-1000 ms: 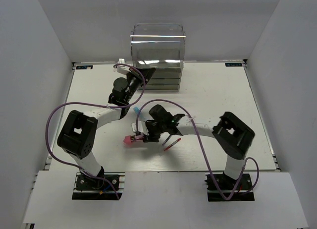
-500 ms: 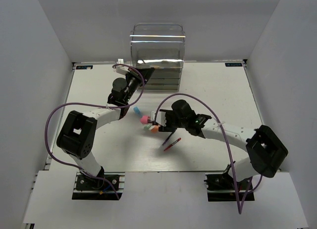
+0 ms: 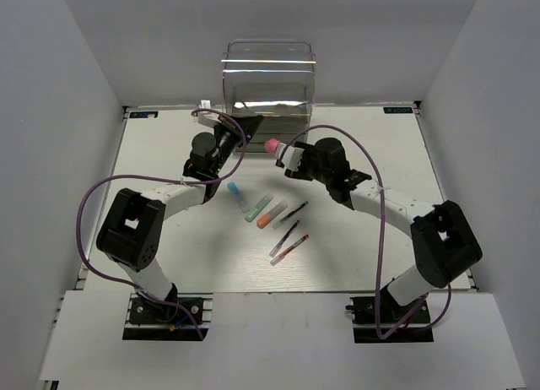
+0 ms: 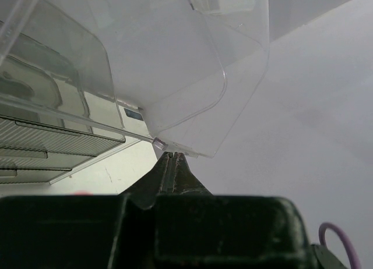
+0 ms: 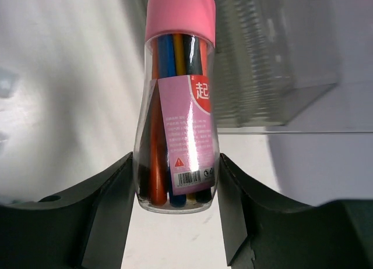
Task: Sort the stationery into containers
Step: Place the stationery into the container
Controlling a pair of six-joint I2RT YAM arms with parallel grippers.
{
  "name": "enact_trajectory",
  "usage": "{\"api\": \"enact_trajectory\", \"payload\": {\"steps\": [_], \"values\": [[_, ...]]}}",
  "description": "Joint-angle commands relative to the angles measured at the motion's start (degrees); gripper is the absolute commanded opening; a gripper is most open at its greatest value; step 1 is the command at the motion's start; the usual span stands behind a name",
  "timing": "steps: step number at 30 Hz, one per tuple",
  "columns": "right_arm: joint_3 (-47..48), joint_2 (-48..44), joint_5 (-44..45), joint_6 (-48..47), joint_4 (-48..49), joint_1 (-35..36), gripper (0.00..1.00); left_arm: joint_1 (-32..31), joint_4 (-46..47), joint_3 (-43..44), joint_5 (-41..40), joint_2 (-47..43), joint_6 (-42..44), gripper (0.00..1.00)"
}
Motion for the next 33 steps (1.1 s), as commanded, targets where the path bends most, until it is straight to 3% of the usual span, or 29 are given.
{"api": "enact_trajectory", "payload": {"steps": [1, 19, 33], "values": [[5.08, 2.00, 0.91, -4.56, 9.83, -1.62, 0.00, 0.61, 2.35, 2.25, -1.85, -2.84, 0.25, 0.00], [19.85, 15.54, 3.45, -23.01, 19.16, -3.47, 0.00, 0.61, 2.35, 2.25, -1.85, -2.84, 0.25, 0.00], [21.35, 21.17, 4.77, -36.55, 20.04, -5.93, 0.00, 0.61, 2.35, 2.78, -1.85, -2.32, 0.25, 0.00]]}}
